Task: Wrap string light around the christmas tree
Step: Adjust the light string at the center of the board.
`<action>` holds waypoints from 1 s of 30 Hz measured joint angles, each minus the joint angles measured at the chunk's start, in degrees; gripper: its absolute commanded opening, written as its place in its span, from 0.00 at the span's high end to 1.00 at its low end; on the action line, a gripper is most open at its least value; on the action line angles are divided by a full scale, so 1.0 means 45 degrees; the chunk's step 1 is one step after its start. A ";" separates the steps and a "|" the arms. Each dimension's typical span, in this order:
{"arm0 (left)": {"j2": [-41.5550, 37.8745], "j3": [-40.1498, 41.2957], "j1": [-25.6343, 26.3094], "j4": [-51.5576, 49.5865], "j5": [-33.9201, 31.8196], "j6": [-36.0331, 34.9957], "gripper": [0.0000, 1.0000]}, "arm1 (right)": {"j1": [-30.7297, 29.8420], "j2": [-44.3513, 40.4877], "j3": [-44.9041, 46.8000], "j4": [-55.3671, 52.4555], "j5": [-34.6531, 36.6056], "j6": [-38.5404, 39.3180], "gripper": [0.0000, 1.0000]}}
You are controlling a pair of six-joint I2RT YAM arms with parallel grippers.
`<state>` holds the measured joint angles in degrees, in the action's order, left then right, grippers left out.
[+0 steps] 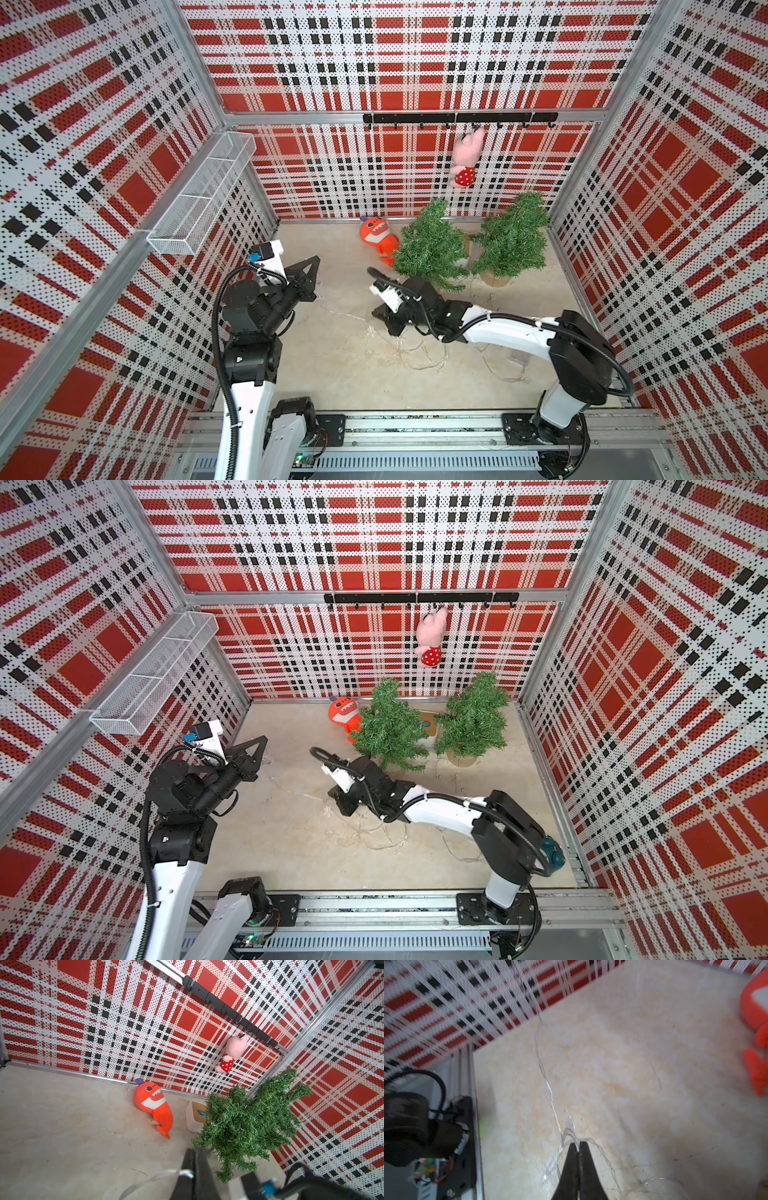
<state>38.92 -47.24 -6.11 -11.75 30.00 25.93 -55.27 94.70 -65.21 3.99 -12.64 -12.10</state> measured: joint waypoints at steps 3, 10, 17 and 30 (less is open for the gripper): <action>-0.0029 0.0369 0.0651 0.0151 0.0151 0.0194 1.00 | 0.0024 -0.0427 -0.0903 -0.0253 0.0913 -0.0355 1.00; -0.0233 0.1248 0.4444 0.2093 0.1661 0.1525 1.00 | 0.0039 0.0034 -0.2307 -0.0889 0.2642 -0.1617 1.00; -0.1297 -0.1001 0.4405 0.3279 0.2254 0.1953 1.00 | 0.0525 0.2749 -0.2871 -0.1783 0.4687 -0.2327 1.00; -0.1035 -0.5066 0.3628 0.2293 -0.0962 -0.0029 0.99 | 0.0821 0.2200 -0.0801 -0.2030 0.4988 -0.2589 1.00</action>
<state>34.26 -70.04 10.22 -1.43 25.67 25.80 -51.57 104.60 -68.82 -5.15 9.80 -23.75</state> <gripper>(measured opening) 0.048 0.046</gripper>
